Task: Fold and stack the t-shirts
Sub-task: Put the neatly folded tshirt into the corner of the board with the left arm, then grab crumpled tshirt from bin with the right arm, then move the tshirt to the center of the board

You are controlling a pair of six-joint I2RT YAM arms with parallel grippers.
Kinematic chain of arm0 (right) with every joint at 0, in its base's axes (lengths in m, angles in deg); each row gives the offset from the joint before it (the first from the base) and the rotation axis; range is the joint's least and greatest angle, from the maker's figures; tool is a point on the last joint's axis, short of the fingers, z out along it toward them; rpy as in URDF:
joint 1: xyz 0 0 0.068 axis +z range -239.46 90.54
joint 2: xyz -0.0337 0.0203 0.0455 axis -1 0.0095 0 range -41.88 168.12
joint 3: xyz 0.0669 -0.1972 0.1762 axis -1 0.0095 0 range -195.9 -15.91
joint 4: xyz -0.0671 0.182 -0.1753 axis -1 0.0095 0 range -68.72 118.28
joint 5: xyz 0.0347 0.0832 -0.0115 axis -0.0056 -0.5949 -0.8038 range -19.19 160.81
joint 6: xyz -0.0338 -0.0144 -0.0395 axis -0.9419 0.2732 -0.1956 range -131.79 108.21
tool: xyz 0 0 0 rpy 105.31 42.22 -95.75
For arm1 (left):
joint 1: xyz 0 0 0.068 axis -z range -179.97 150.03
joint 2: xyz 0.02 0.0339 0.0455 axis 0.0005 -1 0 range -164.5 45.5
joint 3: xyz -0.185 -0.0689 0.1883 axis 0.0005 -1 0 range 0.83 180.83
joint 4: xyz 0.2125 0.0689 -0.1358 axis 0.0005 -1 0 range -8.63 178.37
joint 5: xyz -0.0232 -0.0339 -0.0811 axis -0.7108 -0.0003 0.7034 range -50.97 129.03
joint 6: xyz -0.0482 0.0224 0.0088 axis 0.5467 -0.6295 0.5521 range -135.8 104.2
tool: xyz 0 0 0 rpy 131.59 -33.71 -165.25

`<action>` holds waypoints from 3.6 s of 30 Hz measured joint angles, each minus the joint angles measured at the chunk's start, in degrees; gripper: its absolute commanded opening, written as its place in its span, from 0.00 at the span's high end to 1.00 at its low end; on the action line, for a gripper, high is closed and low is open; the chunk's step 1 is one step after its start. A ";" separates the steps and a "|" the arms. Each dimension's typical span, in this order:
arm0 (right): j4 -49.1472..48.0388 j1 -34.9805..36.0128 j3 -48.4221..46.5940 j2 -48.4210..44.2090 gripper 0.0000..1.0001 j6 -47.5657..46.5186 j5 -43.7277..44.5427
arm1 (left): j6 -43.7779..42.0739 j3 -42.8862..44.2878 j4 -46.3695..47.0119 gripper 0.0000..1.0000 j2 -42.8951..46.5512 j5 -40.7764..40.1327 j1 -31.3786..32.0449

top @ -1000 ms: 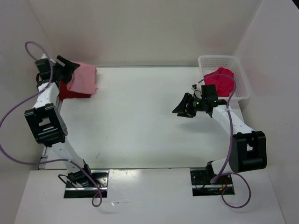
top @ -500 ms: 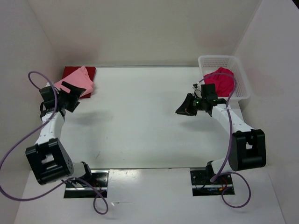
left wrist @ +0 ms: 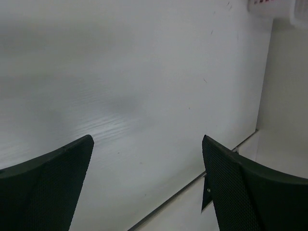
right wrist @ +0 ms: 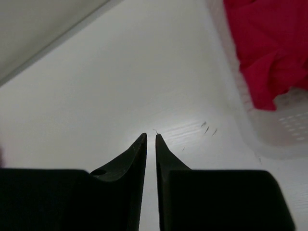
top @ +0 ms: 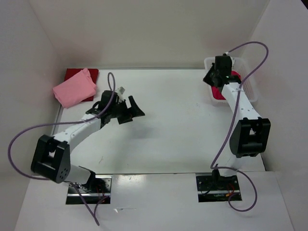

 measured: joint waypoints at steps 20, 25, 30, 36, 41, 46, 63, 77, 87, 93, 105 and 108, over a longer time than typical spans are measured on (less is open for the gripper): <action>7.02 -15.21 -19.12 29.53 0.40 1.16 5.33 | 0.42 10.58 2.80 0.00 -18.14 18.49 17.64; 7.13 -15.21 -19.37 29.64 0.40 2.97 1.53 | 1.97 8.81 6.25 0.00 -21.29 22.71 14.29; 6.91 -15.21 -19.32 29.66 0.71 3.76 -1.40 | 3.28 7.37 6.82 0.22 -21.77 23.52 12.09; 6.23 -15.21 -19.30 29.44 1.00 5.01 -2.67 | 3.21 7.37 7.02 0.41 -21.77 23.32 12.17; 4.98 -15.21 -18.16 23.87 1.00 4.98 -3.08 | 3.19 7.39 6.60 0.39 -21.64 21.49 11.91; 2.23 -15.19 -16.92 8.20 1.00 5.03 -5.70 | 3.13 7.63 5.05 0.35 -20.28 19.26 11.04; -11.34 0.92 -46.40 -17.46 1.00 13.46 -31.69 | 2.80 10.73 0.96 0.27 -11.37 15.32 -13.68; -11.02 6.56 -21.03 14.99 1.00 13.81 -31.23 | -5.53 8.41 -5.46 0.32 -1.14 11.41 -16.37; 10.95 15.80 -67.78 39.45 0.40 9.73 -29.16 | -10.25 11.87 -8.26 0.34 -4.31 1.36 6.32; 5.49 17.40 -38.42 15.04 0.71 4.83 -25.94 | -11.10 22.34 -9.73 0.33 -15.19 -5.05 18.73; 2.21 -11.98 13.29 -20.83 0.67 6.47 -20.87 | -18.71 55.12 -16.70 0.24 -47.82 -14.27 26.43; 1.20 -12.87 20.90 -26.40 0.61 7.74 -22.62 | -21.70 61.66 -20.61 0.21 -54.47 -17.75 27.19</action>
